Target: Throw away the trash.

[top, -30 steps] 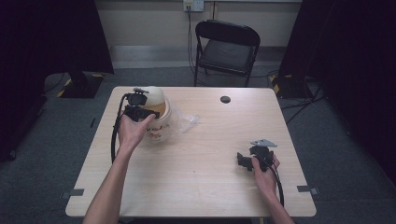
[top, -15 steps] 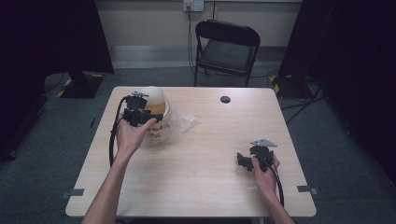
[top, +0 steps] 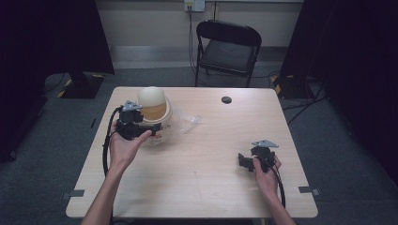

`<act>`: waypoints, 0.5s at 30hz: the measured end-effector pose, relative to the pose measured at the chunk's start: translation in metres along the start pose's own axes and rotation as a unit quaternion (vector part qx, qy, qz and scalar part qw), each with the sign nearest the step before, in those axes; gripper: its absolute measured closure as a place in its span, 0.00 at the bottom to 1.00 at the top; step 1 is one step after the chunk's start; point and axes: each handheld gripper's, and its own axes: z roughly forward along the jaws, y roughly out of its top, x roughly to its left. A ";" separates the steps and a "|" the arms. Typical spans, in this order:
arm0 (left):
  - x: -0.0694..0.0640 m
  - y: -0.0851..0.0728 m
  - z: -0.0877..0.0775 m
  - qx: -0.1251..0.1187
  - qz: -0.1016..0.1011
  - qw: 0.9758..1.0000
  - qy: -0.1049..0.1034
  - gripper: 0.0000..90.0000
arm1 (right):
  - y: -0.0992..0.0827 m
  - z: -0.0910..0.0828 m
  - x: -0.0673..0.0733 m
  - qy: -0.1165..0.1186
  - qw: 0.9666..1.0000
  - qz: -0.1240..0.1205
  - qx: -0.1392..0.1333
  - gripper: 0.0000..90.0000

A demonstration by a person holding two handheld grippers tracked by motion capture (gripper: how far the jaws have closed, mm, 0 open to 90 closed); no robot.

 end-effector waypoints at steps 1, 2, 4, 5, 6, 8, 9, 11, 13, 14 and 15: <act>-0.001 -0.003 -0.002 0.001 0.002 1.000 0.001 0.22 | 0.000 0.000 0.000 0.000 1.000 0.000 0.000 0.13; -0.001 -0.005 -0.004 0.000 0.007 1.000 0.001 0.21 | 0.000 0.000 0.000 0.000 1.000 0.000 0.000 0.13; -0.004 -0.010 -0.008 -0.003 0.020 1.000 0.002 0.20 | 0.000 0.000 0.000 0.000 1.000 0.000 0.000 0.13; -0.003 -0.012 -0.010 -0.001 0.024 1.000 0.001 0.19 | 0.000 0.000 0.000 0.000 1.000 0.000 0.000 0.13; -0.003 -0.015 -0.013 -0.002 0.023 1.000 -0.002 0.18 | 0.000 0.000 0.000 0.000 1.000 0.000 0.000 0.13; -0.002 -0.023 -0.017 -0.011 0.019 1.000 -0.006 0.19 | 0.000 0.000 0.000 0.000 1.000 0.000 0.000 0.13; -0.003 -0.027 -0.019 -0.011 0.025 1.000 -0.003 0.19 | 0.000 0.000 0.000 0.000 1.000 0.000 0.000 0.13; -0.003 -0.036 -0.020 -0.004 0.027 1.000 0.001 0.19 | 0.000 0.000 0.000 0.000 1.000 0.000 0.000 0.13; -0.002 -0.046 -0.020 -0.002 0.026 1.000 0.005 0.22 | 0.000 0.000 0.000 0.000 1.000 0.000 0.000 0.13; -0.001 -0.054 -0.020 0.003 0.029 1.000 0.004 0.22 | 0.000 0.000 0.000 0.000 1.000 0.000 0.000 0.13; 0.000 -0.060 -0.020 0.005 0.028 1.000 0.002 0.22 | 0.000 0.000 0.000 0.000 1.000 0.000 0.000 0.13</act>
